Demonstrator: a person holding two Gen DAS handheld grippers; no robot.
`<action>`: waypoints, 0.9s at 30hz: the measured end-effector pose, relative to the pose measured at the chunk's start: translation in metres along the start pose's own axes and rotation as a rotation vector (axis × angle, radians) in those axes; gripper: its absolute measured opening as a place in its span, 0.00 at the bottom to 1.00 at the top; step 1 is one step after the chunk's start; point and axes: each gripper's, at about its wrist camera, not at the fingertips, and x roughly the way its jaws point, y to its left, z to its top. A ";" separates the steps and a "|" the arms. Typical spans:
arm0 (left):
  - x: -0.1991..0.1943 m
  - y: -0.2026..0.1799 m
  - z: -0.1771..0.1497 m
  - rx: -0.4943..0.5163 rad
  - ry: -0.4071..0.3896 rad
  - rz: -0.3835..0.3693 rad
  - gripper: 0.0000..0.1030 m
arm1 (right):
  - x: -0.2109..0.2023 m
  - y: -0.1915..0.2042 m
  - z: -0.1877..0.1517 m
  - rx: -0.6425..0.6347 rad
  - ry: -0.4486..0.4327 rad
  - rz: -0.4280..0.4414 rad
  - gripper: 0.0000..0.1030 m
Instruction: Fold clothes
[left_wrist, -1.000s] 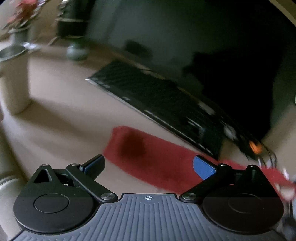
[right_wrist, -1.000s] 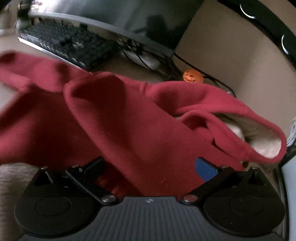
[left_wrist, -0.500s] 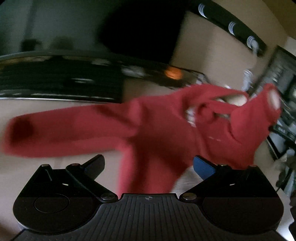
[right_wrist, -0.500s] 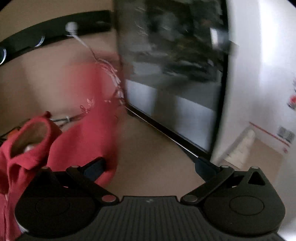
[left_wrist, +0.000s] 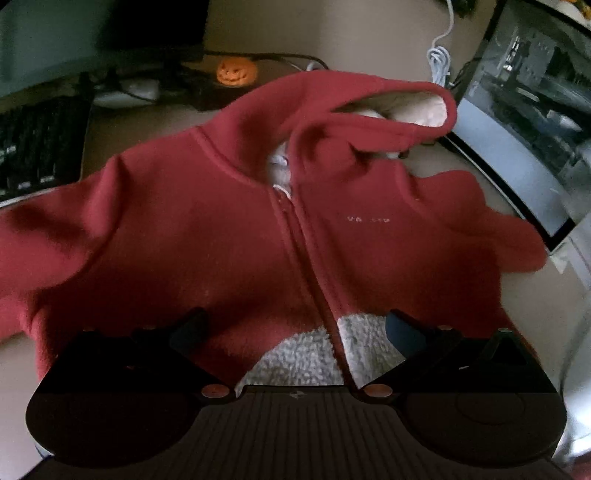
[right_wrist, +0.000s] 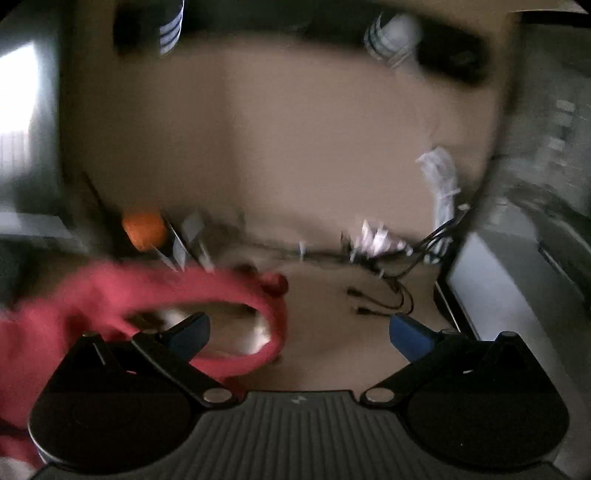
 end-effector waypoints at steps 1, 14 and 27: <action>0.000 -0.001 -0.001 -0.006 -0.004 0.005 1.00 | 0.018 0.001 0.003 -0.023 0.028 -0.031 1.00; 0.016 -0.016 0.013 -0.060 -0.021 -0.101 1.00 | -0.074 -0.015 0.151 -0.013 -0.607 0.095 1.00; 0.049 -0.031 0.036 -0.092 -0.071 -0.035 1.00 | -0.018 0.028 0.151 -0.163 -0.240 0.186 1.00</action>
